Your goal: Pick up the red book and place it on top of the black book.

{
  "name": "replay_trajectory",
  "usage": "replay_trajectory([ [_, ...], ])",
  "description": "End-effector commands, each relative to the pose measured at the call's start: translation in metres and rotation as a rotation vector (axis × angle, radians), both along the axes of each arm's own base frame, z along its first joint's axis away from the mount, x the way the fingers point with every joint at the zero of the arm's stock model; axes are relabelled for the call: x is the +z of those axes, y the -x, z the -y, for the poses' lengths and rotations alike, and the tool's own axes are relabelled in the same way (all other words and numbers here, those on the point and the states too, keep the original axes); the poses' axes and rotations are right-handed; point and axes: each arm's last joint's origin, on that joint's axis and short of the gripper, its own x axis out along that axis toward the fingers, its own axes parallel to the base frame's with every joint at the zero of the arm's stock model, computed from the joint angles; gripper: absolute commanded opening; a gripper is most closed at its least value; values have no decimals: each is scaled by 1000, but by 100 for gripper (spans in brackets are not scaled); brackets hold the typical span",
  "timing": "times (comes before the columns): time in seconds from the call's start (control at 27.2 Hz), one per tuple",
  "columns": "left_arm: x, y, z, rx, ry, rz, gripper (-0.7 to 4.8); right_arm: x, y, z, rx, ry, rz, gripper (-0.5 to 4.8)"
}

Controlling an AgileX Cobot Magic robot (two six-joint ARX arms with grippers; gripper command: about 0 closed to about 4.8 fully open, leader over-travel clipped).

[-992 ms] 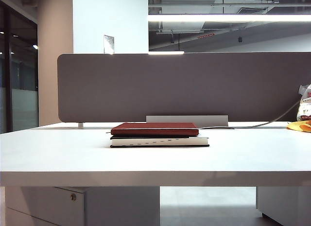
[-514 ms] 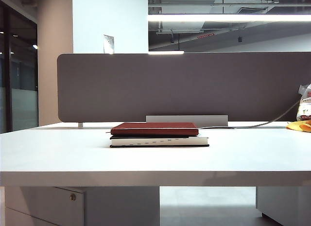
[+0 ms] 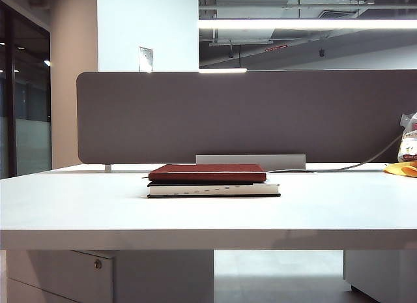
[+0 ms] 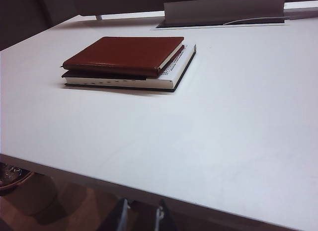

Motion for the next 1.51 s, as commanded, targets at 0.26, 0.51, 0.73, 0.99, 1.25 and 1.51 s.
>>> replay_trajectory([
  [0.26,12,-2,0,-22,-132,125,-6,0,0,0,2,-2,3,81],
  [0.51,16,-2,0,-9,-142,171,-6,0,0,0,2,-2,3,81],
  [0.73,16,-2,0,-10,-142,169,-6,0,0,0,2,-2,3,81],
  [0.99,16,-2,0,-10,-142,169,-6,0,0,0,2,-2,3,81],
  [1.25,16,-2,0,-10,-142,169,-6,0,0,0,2,-3,4,81],
  [1.51,6,-2,0,-18,-140,65,-5,0,0,0,2,-2,3,81],
])
